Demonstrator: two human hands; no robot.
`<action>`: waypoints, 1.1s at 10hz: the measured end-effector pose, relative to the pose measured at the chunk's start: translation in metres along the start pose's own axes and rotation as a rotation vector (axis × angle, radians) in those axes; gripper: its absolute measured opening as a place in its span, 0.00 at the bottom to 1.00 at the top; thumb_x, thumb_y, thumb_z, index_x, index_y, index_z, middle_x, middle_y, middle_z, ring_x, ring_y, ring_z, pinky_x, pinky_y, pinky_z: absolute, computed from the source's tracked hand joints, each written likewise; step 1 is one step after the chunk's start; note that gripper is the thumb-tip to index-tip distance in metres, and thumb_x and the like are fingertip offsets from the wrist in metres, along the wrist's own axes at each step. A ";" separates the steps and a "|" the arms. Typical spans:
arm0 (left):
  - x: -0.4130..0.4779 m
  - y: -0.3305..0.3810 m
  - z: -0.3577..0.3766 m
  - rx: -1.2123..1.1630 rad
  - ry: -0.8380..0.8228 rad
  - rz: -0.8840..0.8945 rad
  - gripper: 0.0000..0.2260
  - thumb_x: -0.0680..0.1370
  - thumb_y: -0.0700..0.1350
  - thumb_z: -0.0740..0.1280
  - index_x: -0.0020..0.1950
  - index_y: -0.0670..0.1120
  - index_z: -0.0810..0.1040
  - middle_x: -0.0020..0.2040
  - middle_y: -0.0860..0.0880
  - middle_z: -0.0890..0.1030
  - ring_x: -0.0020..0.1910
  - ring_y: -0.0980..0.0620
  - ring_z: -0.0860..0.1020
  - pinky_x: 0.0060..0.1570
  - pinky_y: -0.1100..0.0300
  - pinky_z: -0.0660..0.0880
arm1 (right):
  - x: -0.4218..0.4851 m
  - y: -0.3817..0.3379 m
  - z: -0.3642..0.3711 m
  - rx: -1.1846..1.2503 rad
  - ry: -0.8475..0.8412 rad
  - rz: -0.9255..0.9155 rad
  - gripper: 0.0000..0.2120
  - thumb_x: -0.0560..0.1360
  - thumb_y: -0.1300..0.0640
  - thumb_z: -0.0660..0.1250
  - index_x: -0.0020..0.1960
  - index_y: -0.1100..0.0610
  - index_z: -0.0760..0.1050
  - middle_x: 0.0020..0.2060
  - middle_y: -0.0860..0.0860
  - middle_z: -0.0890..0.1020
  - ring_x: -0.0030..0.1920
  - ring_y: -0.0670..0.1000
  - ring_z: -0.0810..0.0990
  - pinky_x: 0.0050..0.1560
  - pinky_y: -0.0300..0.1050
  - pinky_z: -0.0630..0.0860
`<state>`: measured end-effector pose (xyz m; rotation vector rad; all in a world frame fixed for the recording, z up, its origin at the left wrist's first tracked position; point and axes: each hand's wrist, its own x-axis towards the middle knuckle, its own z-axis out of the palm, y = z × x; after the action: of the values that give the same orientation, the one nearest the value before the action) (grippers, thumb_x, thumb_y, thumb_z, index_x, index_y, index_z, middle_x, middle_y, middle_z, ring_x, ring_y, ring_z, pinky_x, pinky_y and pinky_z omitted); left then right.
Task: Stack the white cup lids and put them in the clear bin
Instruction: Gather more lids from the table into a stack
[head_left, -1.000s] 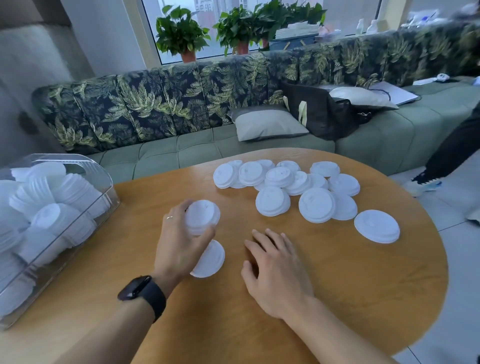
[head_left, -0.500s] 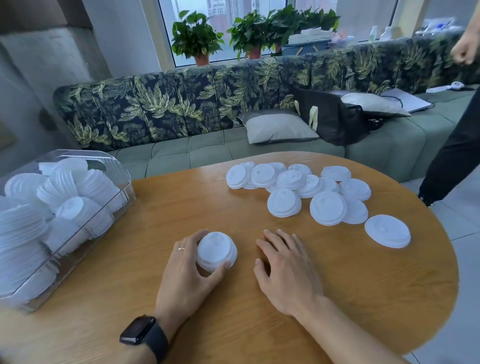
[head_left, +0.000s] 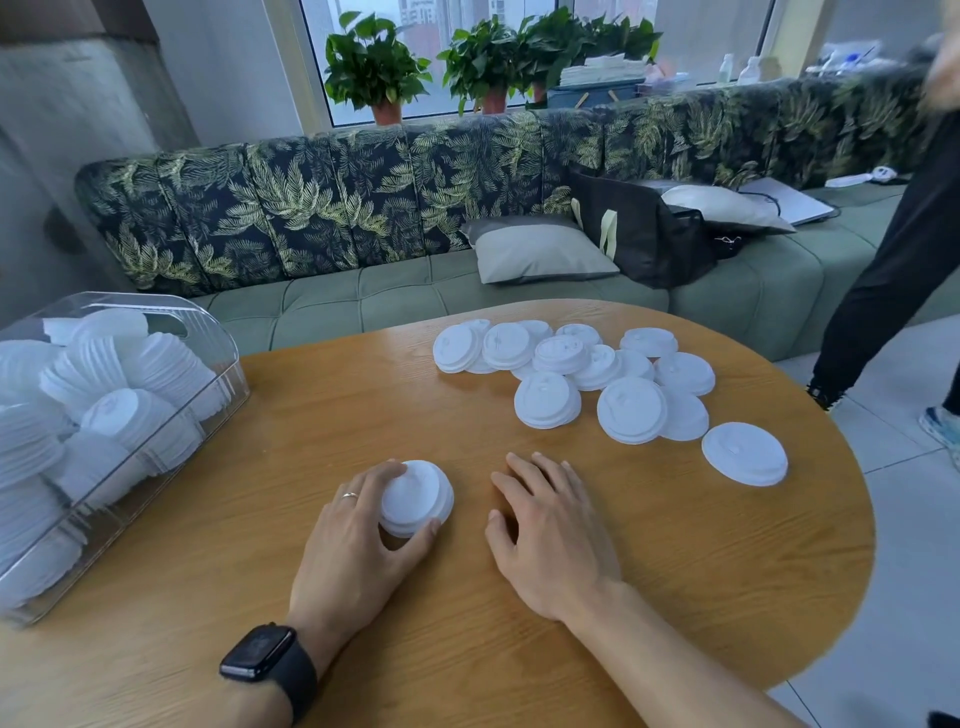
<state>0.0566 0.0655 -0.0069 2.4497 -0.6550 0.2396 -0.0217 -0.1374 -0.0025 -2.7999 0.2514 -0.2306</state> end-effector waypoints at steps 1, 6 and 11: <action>0.000 -0.001 0.001 0.017 -0.009 0.004 0.28 0.73 0.61 0.72 0.70 0.57 0.70 0.68 0.59 0.74 0.67 0.57 0.71 0.63 0.60 0.67 | 0.000 0.000 0.000 0.000 0.000 0.003 0.25 0.81 0.44 0.53 0.76 0.48 0.69 0.79 0.46 0.66 0.80 0.51 0.58 0.82 0.52 0.50; 0.001 0.000 0.001 0.040 -0.023 0.012 0.29 0.73 0.65 0.70 0.71 0.58 0.69 0.72 0.61 0.71 0.70 0.58 0.70 0.67 0.61 0.64 | 0.000 0.000 -0.002 -0.009 -0.012 -0.004 0.25 0.82 0.44 0.52 0.77 0.47 0.67 0.80 0.46 0.64 0.81 0.50 0.56 0.83 0.51 0.49; 0.002 -0.001 0.000 0.010 -0.041 0.032 0.28 0.74 0.64 0.70 0.71 0.56 0.70 0.73 0.60 0.70 0.71 0.58 0.68 0.68 0.61 0.64 | 0.000 0.001 -0.001 -0.017 -0.010 -0.006 0.24 0.82 0.44 0.53 0.76 0.47 0.68 0.79 0.45 0.65 0.81 0.50 0.57 0.82 0.51 0.50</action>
<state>0.0592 0.0651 -0.0071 2.4609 -0.7127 0.2056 -0.0215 -0.1384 -0.0021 -2.8182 0.2436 -0.2169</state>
